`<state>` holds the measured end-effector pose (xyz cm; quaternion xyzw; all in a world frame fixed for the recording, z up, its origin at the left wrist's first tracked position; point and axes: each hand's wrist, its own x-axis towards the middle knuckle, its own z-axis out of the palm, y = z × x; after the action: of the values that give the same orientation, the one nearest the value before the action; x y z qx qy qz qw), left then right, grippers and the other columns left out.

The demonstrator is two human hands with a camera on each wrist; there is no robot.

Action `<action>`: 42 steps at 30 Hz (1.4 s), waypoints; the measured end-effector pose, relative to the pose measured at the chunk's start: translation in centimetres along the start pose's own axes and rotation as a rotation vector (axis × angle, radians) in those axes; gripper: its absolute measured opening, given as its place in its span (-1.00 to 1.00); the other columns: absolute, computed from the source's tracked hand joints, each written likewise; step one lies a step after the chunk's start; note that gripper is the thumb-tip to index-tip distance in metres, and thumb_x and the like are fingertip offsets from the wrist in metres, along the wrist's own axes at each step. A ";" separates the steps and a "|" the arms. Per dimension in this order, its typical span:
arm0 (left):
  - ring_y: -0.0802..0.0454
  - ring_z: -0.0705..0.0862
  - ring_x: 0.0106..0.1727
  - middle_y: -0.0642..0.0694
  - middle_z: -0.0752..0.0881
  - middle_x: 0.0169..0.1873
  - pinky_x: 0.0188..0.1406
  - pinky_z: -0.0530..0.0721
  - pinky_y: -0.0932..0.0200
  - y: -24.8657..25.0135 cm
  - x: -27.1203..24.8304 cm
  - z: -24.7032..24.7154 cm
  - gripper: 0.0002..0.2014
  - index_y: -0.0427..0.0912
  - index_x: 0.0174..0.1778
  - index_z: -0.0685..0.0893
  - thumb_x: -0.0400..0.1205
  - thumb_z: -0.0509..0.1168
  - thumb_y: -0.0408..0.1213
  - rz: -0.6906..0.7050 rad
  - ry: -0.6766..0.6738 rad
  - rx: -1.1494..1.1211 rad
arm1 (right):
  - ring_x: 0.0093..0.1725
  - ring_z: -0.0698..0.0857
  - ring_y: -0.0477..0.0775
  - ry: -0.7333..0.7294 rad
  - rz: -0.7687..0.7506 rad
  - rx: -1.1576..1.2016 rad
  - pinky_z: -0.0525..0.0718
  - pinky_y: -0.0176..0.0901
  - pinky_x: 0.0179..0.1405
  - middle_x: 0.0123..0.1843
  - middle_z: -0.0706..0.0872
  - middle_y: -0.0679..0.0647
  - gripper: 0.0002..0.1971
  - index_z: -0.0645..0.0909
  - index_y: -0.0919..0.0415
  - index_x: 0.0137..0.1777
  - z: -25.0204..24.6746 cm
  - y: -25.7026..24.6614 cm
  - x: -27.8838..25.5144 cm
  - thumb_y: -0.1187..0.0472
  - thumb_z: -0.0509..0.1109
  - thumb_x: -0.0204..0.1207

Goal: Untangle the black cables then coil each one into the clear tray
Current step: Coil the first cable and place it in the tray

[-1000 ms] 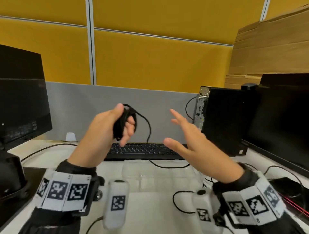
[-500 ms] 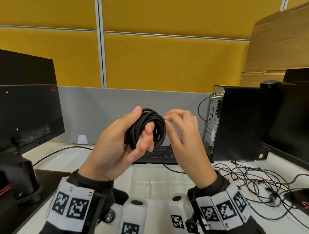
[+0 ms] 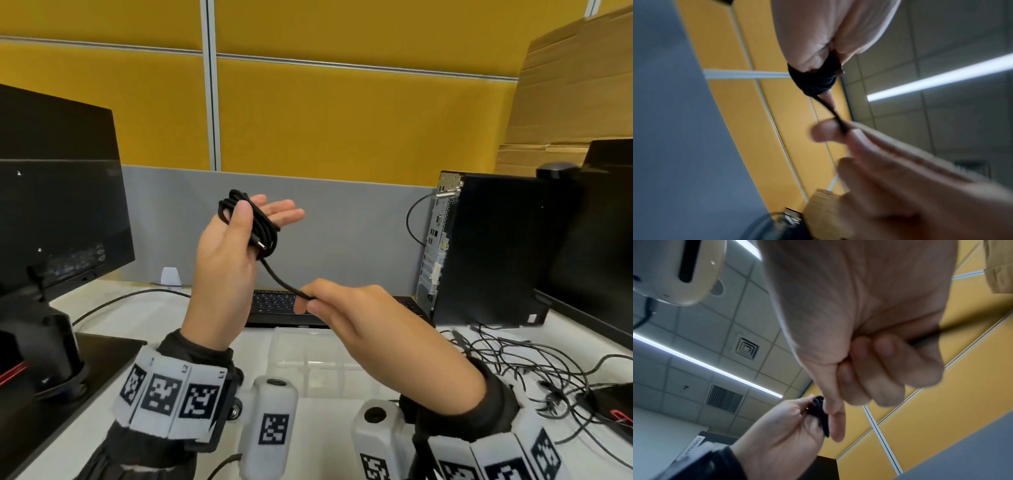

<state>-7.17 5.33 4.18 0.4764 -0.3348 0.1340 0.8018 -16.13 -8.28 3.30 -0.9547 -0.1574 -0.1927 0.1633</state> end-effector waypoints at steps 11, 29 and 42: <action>0.06 0.63 -0.53 -0.13 0.73 -0.51 -0.19 0.58 0.18 0.0 -1.6 0.5 -0.35 -0.28 -0.23 0.60 0.53 0.06 0.34 -0.295 -0.650 0.535 | -0.40 0.59 -0.06 0.663 -0.096 -0.260 0.52 -0.07 -0.59 -0.36 0.62 -0.10 -0.70 0.67 -0.05 -0.15 -2.6 1.8 -0.4 -0.17 0.19 0.57; 0.32 0.70 -0.08 0.06 0.79 -0.22 -0.03 0.46 0.56 -0.9 0.2 -1.7 -0.65 -0.35 -0.10 0.69 0.74 0.08 -0.23 0.145 -0.051 0.618 | -0.40 0.43 -0.10 -0.198 -0.044 0.008 0.44 -0.20 -0.27 -0.42 0.41 -0.12 -0.77 0.52 -0.05 0.14 0.2 0.6 0.0 0.02 0.04 0.72; 0.07 0.48 -0.57 -0.06 0.56 -0.69 -0.41 0.46 0.39 0.0 -0.7 -1.5 -0.65 -0.19 -0.42 0.59 0.47 0.37 0.03 -0.274 -0.674 0.571 | -0.35 0.59 -0.10 0.551 -0.048 -0.232 0.57 -0.11 -0.54 -0.30 0.62 -0.14 -0.72 0.58 -0.12 -0.06 -1.4 2.8 0.1 -0.18 0.10 0.60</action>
<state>-7.02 6.71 3.21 0.7353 -0.4603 -0.0488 0.4951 -15.50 -11.33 3.87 -0.8747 -0.1065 -0.4651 0.0850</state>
